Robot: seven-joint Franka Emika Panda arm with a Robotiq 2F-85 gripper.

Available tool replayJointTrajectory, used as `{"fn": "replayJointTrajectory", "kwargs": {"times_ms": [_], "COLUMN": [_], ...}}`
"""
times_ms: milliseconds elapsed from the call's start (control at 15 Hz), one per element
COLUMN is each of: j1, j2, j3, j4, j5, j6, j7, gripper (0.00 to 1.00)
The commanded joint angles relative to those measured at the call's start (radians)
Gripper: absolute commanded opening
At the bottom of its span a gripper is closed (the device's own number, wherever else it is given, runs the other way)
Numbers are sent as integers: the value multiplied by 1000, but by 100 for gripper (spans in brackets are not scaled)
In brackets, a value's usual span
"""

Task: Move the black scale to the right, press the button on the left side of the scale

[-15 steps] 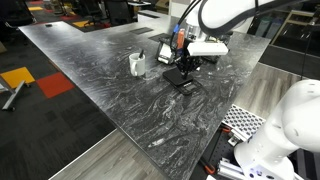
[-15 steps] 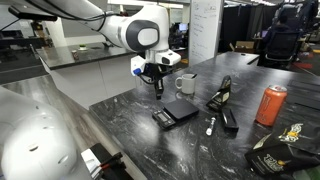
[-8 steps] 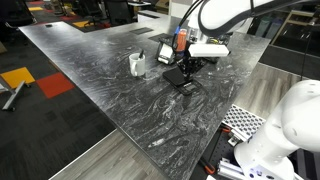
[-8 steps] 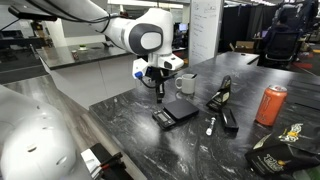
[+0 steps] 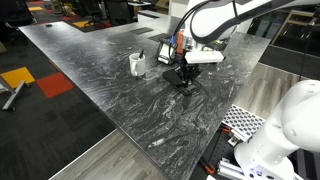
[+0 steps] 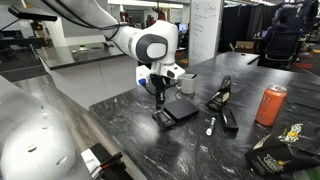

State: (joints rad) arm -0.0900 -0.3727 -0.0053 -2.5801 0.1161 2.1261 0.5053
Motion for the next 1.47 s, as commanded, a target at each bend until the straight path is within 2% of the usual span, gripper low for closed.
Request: {"fn": "replayJointTrajectory", "kwargs": {"times_ms": [0,333,533,1400], "j1": [-7,0,1,-16], "j2": [57,84,100,70], "j3": [-7,-7,-12,2], "j4": [30,46,58,59], "j5": [26,33,61,44], "j6": [18,47,25,-10], "j7": [-40,-46,-40,84], "gripper": [0,0,0,0]}}
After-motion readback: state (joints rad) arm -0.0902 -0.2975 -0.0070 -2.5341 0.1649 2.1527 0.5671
